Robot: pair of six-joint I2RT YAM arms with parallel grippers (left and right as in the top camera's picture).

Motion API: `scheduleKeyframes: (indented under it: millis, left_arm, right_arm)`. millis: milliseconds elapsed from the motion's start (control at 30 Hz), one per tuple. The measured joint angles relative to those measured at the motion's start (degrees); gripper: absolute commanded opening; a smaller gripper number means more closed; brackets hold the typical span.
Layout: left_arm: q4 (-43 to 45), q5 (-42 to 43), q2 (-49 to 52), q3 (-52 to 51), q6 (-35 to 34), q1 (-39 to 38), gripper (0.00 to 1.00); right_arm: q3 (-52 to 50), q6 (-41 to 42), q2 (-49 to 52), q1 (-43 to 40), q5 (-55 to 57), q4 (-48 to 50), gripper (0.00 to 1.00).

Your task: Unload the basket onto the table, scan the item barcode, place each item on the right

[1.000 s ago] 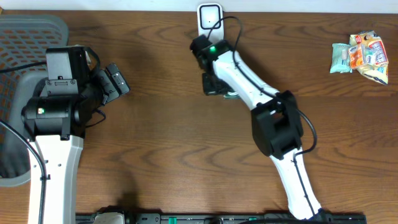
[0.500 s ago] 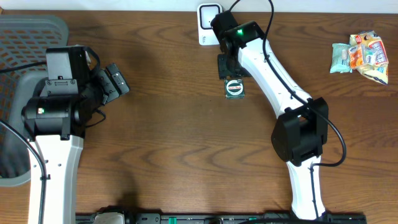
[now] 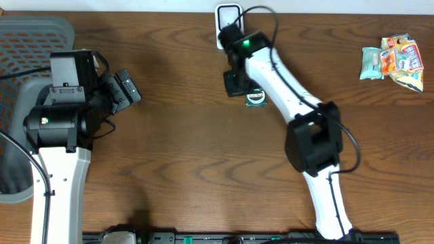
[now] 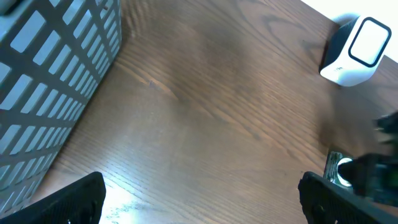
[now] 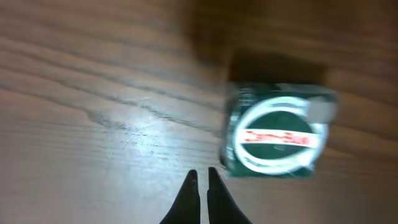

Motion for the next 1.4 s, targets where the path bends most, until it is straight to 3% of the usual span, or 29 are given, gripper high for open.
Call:
scheduleKeyframes:
  millis: [200,500,700,800,867,1133,1400]
  left_arm:
    - [0.00,0.00,0.00,0.00,0.00,0.00,0.98]
    - [0.00,0.00,0.00,0.00,0.00,0.00,0.98]
    - [0.00,0.00,0.00,0.00,0.00,0.00,0.98]
    - [0.02,-0.02,0.00,0.00,0.00,0.00,0.98]
    - [0.00,0.00,0.00,0.00,0.00,0.00,0.98]
    - [0.00,0.00,0.00,0.00,0.00,0.00,0.98]
    - [0.00,0.00,0.00,0.00,0.00,0.00,0.98]
  right_arm:
    - [-0.20,0.04,4.76,-0.35,2.23,-2.32,0.01]
    - [-0.17,1.20,3.85,-5.44,10.27,-6.16,0.01]
    - [-0.17,1.33,-2.51,-9.09,10.34,-4.50,0.34]
    - [0.07,1.18,-5.53,-9.42,10.14,-2.32,0.41]
    - [0.24,1.16,-6.32,-9.44,9.40,-0.52,0.38]
    - [0.24,1.07,-5.73,-9.29,2.51,8.28,0.03]
    - [0.24,1.33,-2.67,-8.76,1.29,12.24,0.01]
